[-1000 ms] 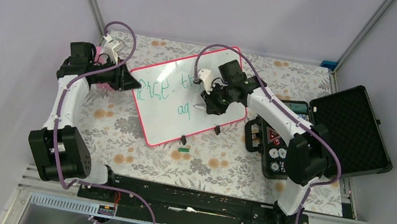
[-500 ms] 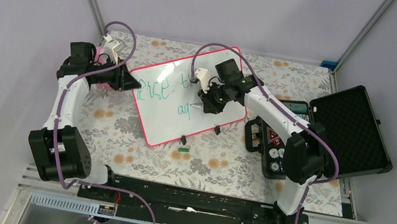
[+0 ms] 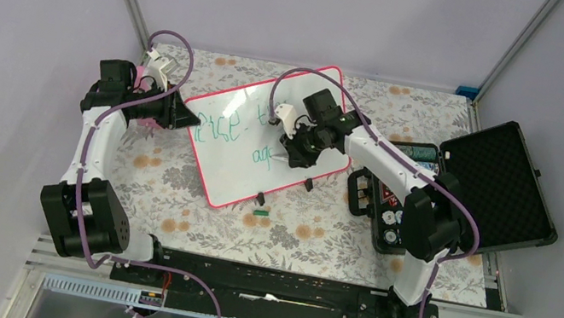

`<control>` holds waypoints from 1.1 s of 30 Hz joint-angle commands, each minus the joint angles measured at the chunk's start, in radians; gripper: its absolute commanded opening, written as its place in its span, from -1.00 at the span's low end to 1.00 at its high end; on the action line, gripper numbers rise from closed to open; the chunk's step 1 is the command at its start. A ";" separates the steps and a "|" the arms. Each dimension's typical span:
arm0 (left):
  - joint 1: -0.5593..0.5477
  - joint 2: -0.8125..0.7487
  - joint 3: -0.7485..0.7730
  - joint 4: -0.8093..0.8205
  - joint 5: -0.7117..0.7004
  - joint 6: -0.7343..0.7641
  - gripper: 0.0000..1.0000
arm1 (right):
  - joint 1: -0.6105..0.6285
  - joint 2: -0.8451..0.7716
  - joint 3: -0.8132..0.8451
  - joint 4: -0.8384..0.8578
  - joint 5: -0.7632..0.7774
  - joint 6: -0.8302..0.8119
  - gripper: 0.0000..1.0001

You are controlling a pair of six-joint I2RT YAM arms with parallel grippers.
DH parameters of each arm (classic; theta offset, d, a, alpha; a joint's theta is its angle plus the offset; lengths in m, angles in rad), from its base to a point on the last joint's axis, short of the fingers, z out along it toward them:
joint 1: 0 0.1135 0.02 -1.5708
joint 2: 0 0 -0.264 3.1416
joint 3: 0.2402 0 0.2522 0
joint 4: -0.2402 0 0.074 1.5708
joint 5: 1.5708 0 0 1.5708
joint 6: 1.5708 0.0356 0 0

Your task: Write a sentence on the whiteboard

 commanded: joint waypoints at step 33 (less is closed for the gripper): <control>-0.009 -0.031 -0.012 0.030 -0.028 0.062 -1.00 | -0.022 -0.013 0.073 0.016 0.096 -0.017 -1.00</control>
